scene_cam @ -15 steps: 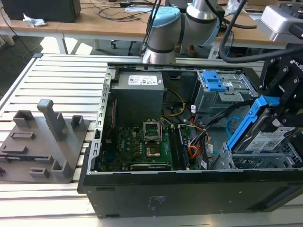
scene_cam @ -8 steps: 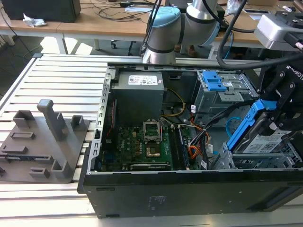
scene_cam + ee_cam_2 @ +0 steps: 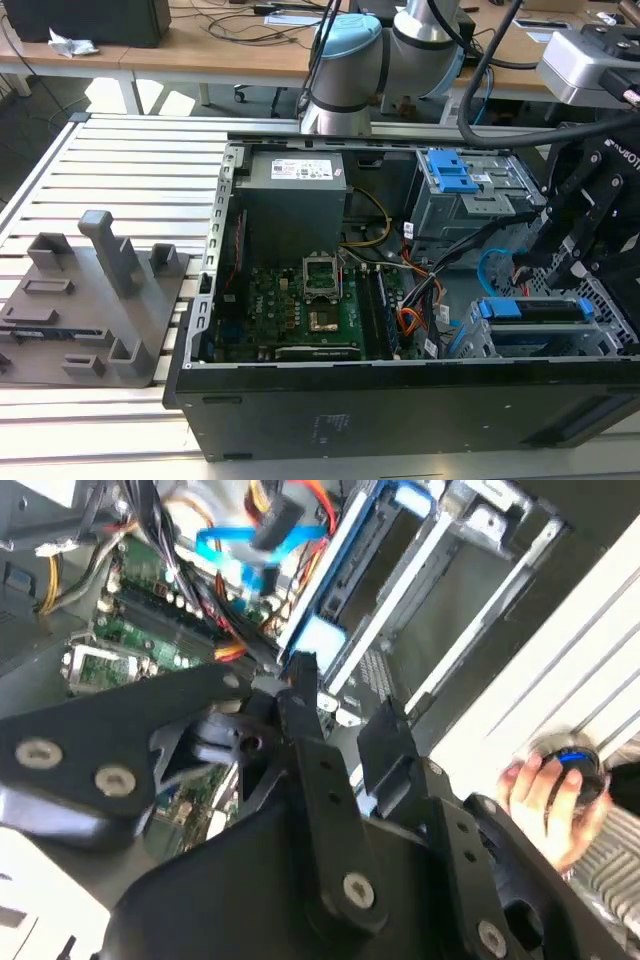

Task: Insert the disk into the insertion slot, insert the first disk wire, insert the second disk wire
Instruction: 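Insert the disk into the insertion slot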

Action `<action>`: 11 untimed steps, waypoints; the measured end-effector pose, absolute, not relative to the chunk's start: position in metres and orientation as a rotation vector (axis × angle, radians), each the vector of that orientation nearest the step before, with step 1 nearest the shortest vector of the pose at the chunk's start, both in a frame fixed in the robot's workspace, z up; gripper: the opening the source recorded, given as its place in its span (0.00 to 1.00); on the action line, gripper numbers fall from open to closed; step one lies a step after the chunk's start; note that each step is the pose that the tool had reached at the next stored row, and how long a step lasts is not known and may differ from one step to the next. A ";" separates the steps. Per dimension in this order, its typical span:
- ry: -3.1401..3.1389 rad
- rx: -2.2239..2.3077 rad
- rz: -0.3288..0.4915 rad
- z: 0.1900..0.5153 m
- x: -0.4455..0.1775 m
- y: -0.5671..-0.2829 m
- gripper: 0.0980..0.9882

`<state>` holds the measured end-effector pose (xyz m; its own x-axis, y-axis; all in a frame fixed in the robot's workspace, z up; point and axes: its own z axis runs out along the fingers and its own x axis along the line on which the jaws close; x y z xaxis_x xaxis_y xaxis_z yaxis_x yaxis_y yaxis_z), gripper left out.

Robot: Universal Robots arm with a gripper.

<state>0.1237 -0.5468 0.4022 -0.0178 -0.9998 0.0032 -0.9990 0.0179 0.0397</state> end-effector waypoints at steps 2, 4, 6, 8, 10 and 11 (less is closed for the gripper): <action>-2.219 2.180 -0.040 0.402 0.124 -0.547 0.38; -2.219 2.180 -0.040 0.402 0.124 -0.547 0.37; -2.219 2.180 -0.040 0.402 0.124 -0.547 0.15; -2.219 2.180 -0.040 0.402 0.124 -0.547 0.02; -2.219 2.180 -0.040 0.402 0.124 -0.547 0.01; -2.219 2.180 -0.040 0.402 0.124 -0.547 0.01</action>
<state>0.1237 -0.5468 0.4020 -0.0178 -0.9998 0.0033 -0.9991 0.0179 0.0397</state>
